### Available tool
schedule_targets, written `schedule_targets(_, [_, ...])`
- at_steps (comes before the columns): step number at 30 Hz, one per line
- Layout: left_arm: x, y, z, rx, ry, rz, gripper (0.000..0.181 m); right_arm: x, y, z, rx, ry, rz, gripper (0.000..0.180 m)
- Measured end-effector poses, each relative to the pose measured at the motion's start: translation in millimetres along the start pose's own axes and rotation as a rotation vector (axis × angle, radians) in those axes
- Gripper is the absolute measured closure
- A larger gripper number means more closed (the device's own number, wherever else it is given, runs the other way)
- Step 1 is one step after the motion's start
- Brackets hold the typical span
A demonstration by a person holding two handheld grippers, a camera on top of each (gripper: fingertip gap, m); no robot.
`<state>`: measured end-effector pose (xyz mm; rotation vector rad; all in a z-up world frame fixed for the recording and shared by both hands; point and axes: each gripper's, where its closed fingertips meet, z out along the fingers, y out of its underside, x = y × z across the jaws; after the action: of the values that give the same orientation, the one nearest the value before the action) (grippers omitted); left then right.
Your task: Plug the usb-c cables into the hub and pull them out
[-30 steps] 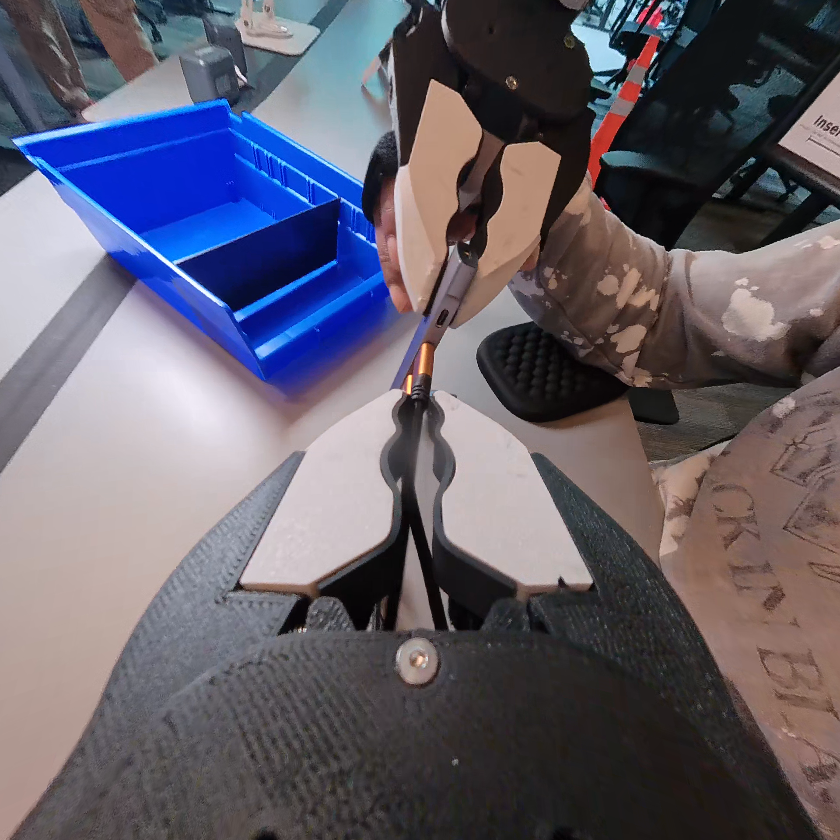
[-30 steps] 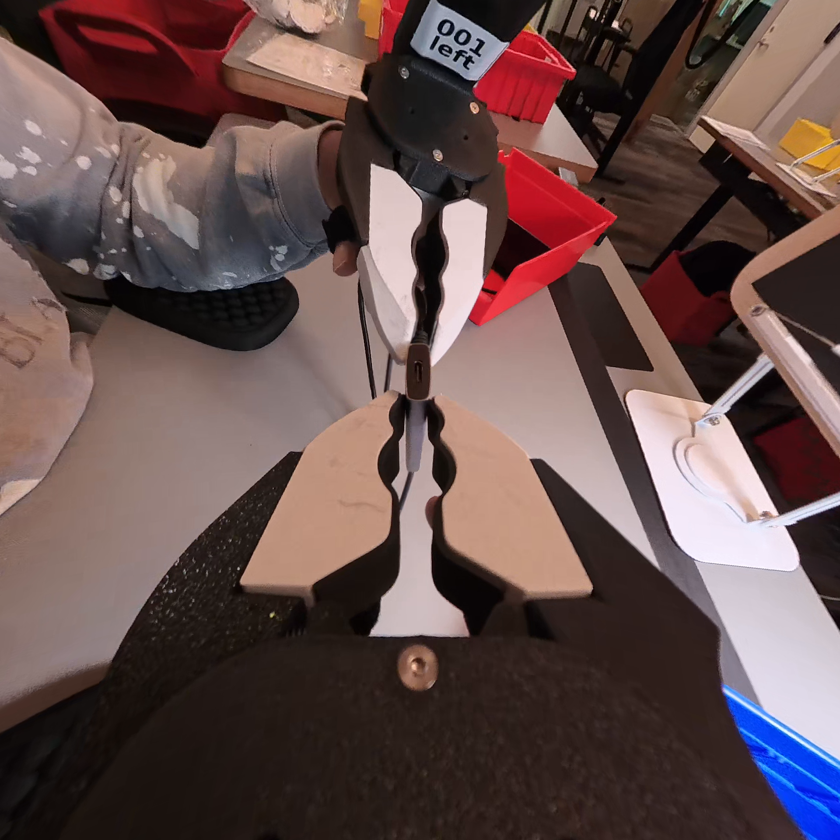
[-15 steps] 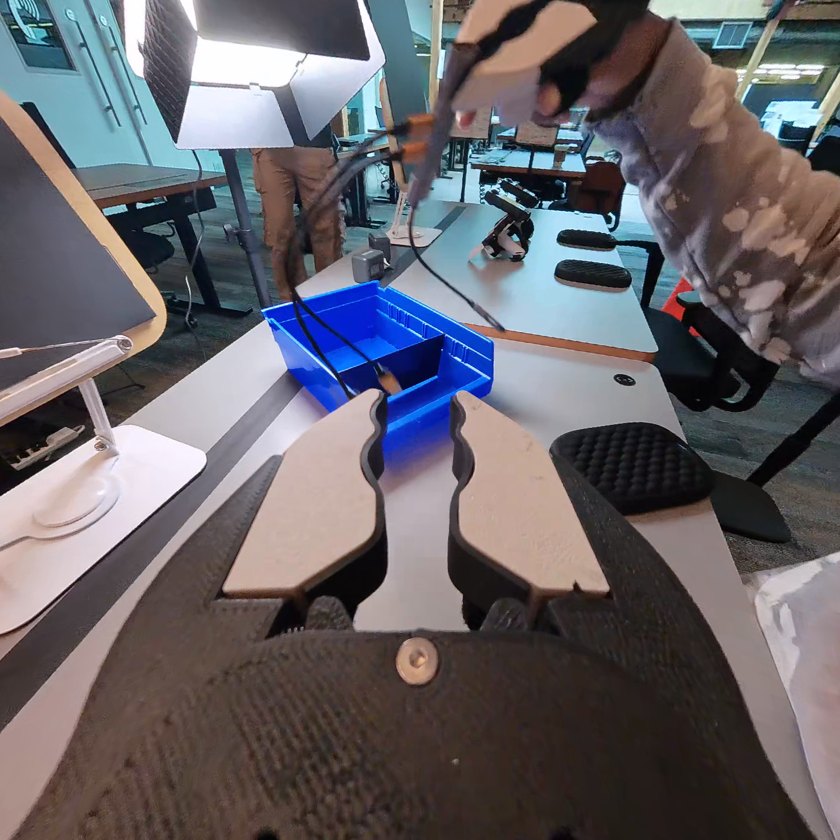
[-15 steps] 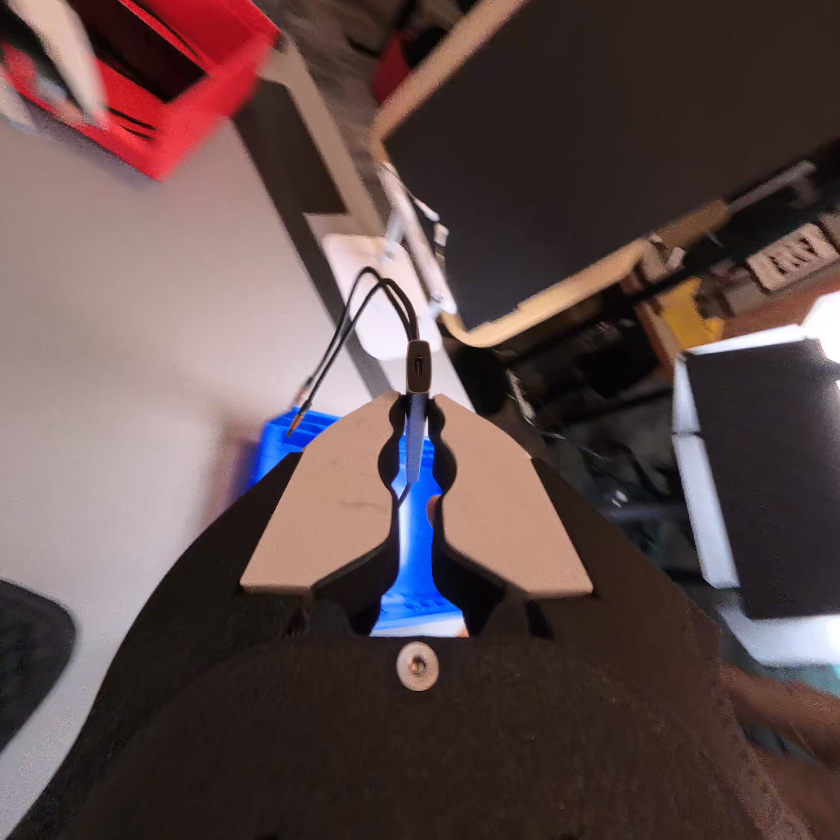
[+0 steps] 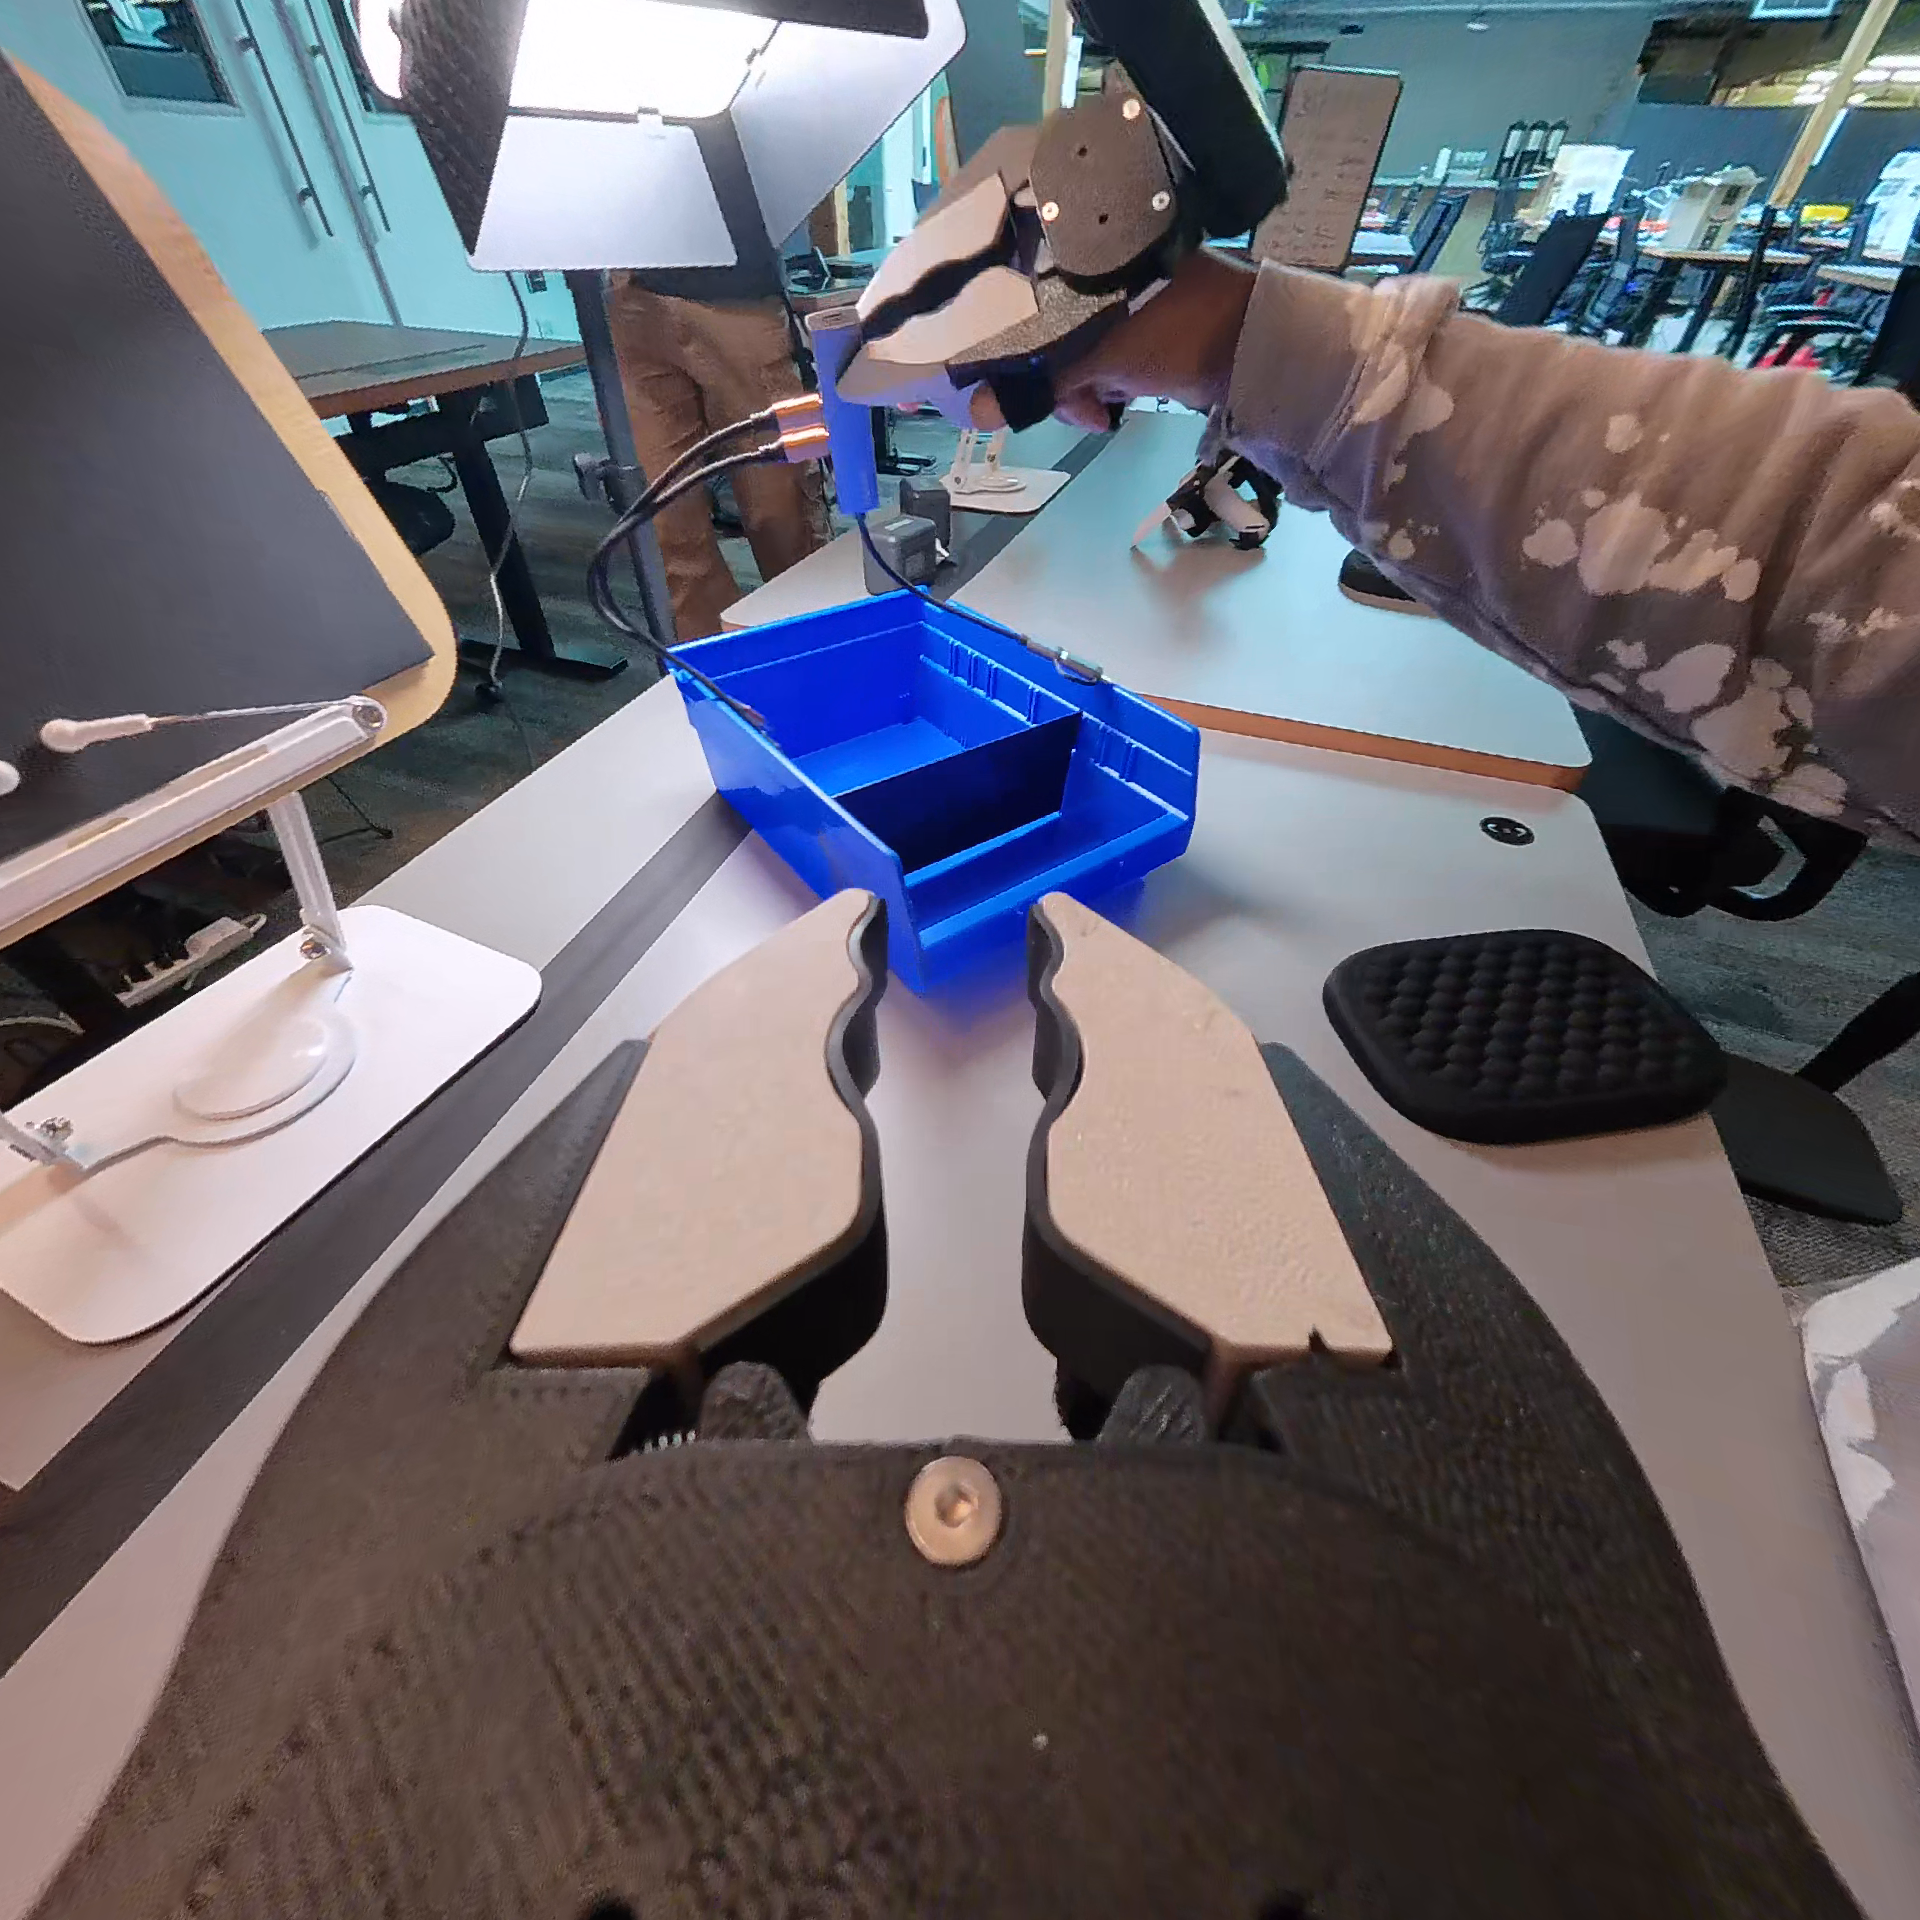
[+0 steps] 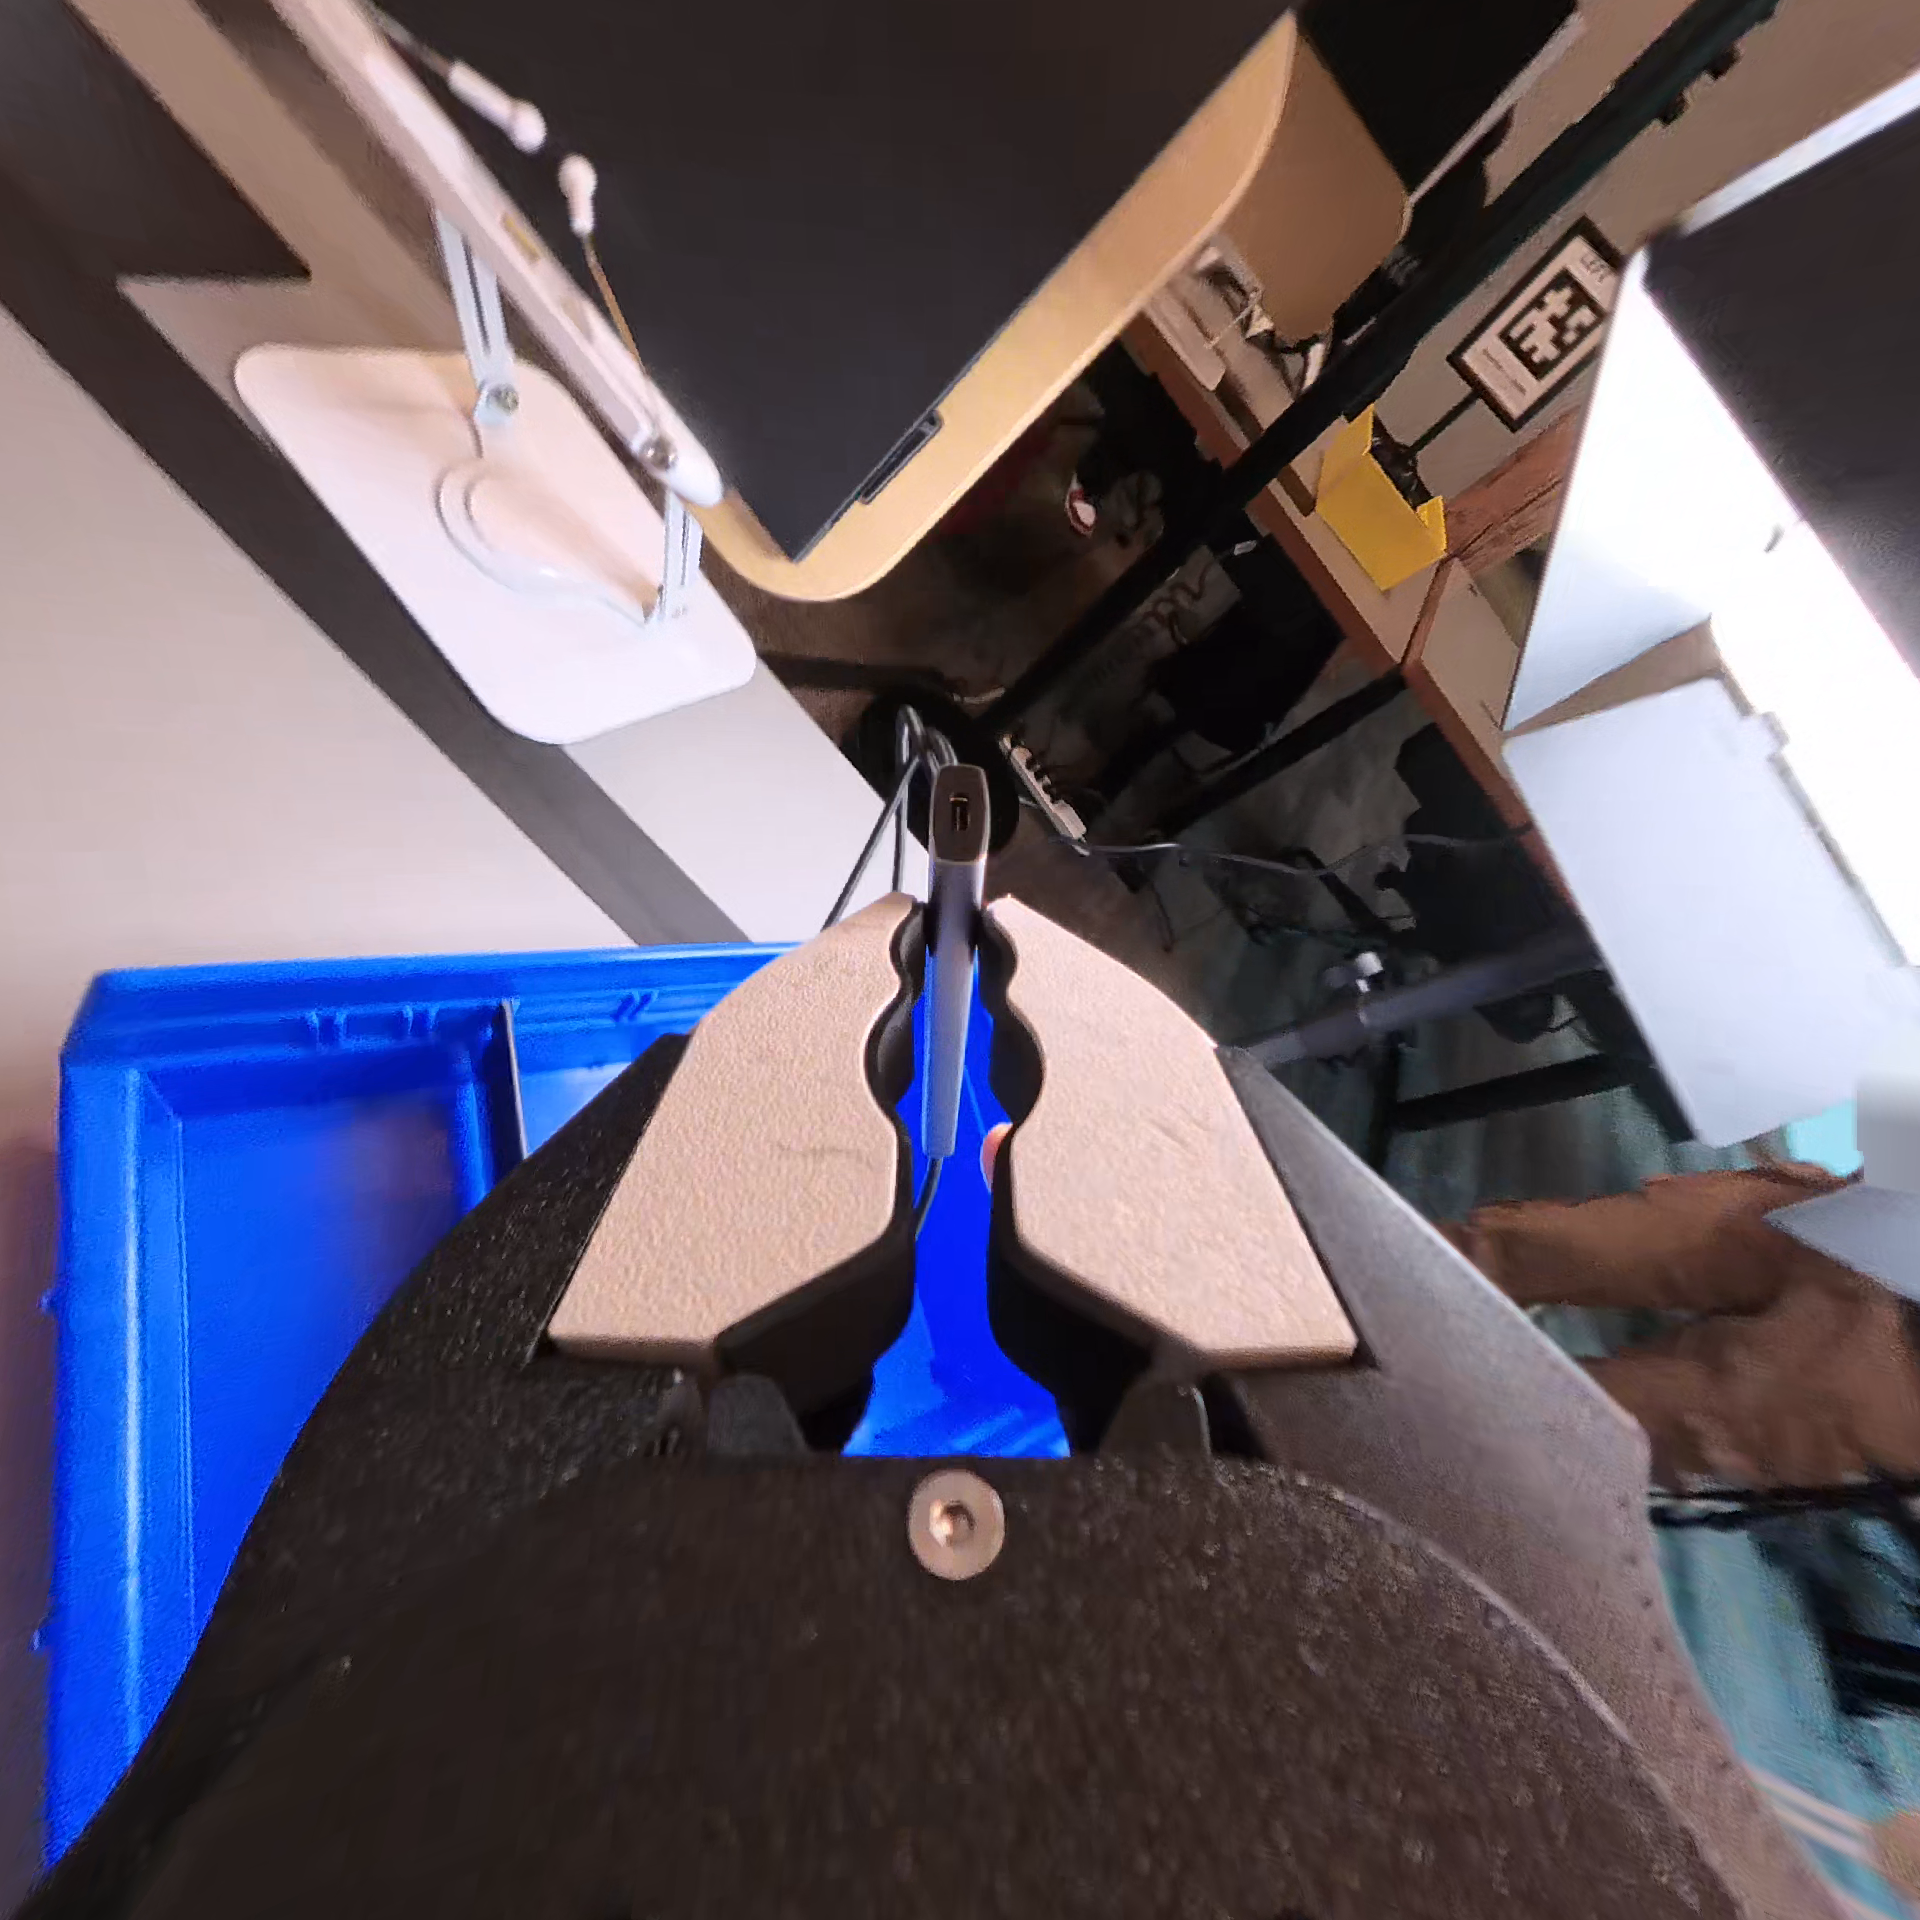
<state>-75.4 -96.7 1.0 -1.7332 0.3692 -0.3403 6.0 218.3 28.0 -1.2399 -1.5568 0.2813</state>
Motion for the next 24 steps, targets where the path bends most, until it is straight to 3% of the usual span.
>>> schedule_targets(7, [-14, 11, 3, -0.010, -0.004, -0.050, 0.156, -7, 69, 27, -0.021, -0.062, 0.261, 0.170])
schedule_targets(12, [-20, 17, 3, -0.033, -0.029, -0.048, 0.156, -29, 142, 40, -0.274, -0.124, 0.220, 0.170])
schedule_targets(15, [-22, 19, 3, -0.034, -0.029, -0.061, 0.156, -38, 177, 34, -0.449, -0.158, 0.081, 0.169])
schedule_targets(19, [-24, 24, 5, -0.052, -0.036, -0.063, 0.156, -47, 175, 15, -0.504, -0.262, 0.063, 0.149])
schedule_targets(24, [-28, 28, 6, -0.062, -0.045, -0.068, 0.155, -30, 121, -16, -0.339, -0.254, 0.118, 0.142])
